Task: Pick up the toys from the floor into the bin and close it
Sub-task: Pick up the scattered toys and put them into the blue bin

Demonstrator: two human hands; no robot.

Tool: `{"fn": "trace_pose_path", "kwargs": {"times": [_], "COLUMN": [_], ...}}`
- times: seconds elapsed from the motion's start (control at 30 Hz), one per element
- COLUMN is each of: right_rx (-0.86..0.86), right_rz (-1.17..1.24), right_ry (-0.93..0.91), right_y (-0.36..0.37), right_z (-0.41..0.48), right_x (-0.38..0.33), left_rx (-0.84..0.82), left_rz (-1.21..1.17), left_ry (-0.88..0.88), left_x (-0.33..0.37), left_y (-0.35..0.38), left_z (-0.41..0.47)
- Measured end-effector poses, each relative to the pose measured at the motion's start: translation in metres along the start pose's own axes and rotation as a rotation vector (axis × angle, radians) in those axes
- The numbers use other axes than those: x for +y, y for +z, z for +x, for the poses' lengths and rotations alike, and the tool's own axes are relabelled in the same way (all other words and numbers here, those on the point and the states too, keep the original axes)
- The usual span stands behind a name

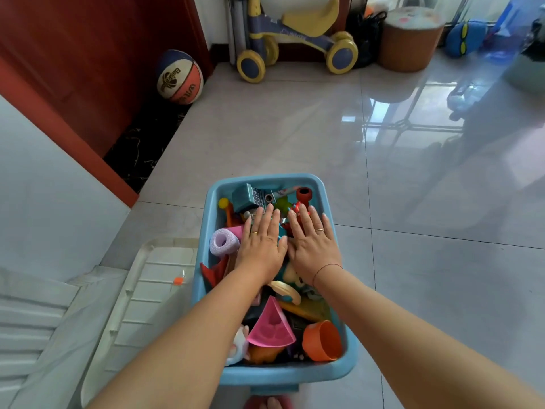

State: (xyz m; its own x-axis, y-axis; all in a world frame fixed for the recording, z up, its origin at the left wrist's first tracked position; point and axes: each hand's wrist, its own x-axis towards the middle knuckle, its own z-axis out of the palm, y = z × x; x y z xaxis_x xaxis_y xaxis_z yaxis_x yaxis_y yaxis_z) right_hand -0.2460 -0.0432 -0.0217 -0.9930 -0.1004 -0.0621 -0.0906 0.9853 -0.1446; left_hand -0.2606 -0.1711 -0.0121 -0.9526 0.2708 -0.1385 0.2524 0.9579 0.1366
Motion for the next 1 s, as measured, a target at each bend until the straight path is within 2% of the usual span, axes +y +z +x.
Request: {"fn": "trace_pose_path", "kwargs": {"times": [0.13, 0.33, 0.4, 0.47, 0.5, 0.53, 0.63, 0.7, 0.73, 0.83, 0.9, 1.0], "right_rx": [-0.025, -0.050, -0.045, -0.052, -0.051, -0.041, 0.117, 0.203, 0.191, 0.105, 0.134, 0.232], "right_rz": [0.012, 0.005, -0.021, -0.060, -0.058, -0.038, 0.065, 0.136, 0.164, 0.111, 0.067, 0.051], "right_ry": [-0.004, 0.054, 0.064, 0.081, 0.098, 0.115, 0.061, -0.103, -0.212, -0.435, -0.337, 0.109], "right_y": [0.001, 0.001, -0.002, -0.005, -0.007, -0.009, -0.020, -0.030, -0.031, -0.018, -0.007, -0.006], "right_z": [-0.019, -0.027, -0.031, -0.038, -0.041, -0.045, -0.052, -0.061, -0.068, -0.092, -0.093, -0.084], "right_x": [0.001, 0.005, 0.011, 0.016, 0.017, 0.016, -0.012, -0.053, -0.079, -0.143, -0.147, -0.097], "left_rx": [-0.035, -0.154, 0.050, 0.370, 0.459, 0.479, 0.352, 0.295, 0.269, 0.198, 0.107, -0.082], "left_rz": [0.004, -0.177, -0.314, -0.461, -0.495, -0.506, -0.517, -0.570, -0.584, -0.773, -1.041, -1.244], "left_ry": [0.019, -0.012, -0.045, -0.231, -0.350, -0.457, -0.755, -0.989, -1.064, -1.094, -1.001, -0.733], "left_x": [0.010, 0.008, 0.003, -0.014, -0.030, -0.049, -0.116, -0.155, -0.169, -0.185, -0.173, -0.133], "left_y": [0.005, -0.009, -0.021, -0.030, -0.027, -0.021, -0.001, 0.009, 0.013, 0.017, 0.009, -0.003], "left_z": [-0.021, -0.017, -0.036, -0.071, -0.090, -0.107, -0.139, -0.150, -0.155, -0.171, -0.167, -0.132]}}
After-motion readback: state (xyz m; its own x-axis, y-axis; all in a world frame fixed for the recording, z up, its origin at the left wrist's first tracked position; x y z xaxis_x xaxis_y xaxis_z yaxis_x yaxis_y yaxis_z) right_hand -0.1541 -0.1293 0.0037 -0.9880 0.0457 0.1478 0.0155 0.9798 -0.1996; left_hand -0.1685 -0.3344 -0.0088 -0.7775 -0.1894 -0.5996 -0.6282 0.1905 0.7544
